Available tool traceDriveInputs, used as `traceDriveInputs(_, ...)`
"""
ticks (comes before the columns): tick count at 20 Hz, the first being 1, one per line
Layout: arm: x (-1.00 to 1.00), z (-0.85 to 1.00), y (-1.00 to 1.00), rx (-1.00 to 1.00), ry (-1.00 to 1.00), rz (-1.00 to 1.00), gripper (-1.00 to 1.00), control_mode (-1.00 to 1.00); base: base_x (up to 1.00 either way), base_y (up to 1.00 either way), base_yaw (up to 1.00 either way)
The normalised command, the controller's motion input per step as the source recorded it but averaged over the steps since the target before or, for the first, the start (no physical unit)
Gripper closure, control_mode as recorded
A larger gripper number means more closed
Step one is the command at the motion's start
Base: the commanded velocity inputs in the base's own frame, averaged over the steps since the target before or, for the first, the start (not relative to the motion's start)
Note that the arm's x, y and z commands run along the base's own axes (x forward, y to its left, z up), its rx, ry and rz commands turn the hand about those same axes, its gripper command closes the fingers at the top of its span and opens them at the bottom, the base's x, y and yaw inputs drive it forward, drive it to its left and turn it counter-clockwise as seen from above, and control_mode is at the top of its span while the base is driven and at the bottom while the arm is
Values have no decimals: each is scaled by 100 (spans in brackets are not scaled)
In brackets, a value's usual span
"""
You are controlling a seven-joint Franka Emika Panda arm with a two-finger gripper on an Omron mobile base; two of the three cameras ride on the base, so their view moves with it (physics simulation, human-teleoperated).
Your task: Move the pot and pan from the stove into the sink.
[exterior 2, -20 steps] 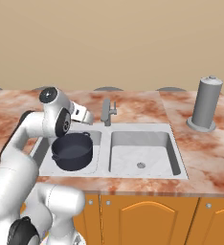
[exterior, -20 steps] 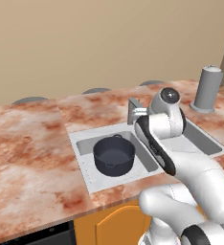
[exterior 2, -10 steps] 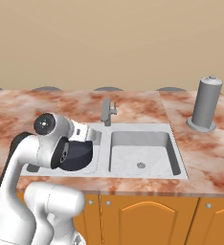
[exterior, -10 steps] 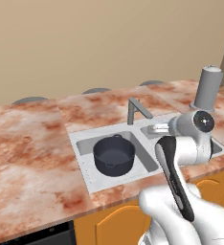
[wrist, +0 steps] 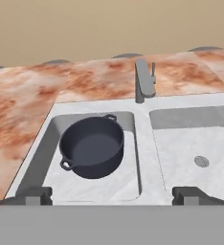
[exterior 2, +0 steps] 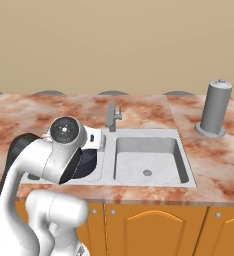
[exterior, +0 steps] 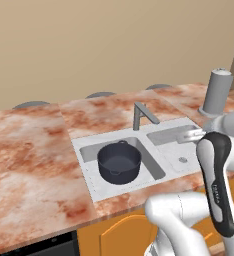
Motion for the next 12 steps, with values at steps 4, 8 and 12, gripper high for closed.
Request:
traceDriveInputs(4,-27,-2,7,0,12,23,-100,-100,0,0,0)
traceDriveInputs(8,-2,0,1,0,0,1,-100,-100,0,0,0)
traceDriveInputs(12,-15,-4,-1,0,0,0,-100,100,-15,-2,0)
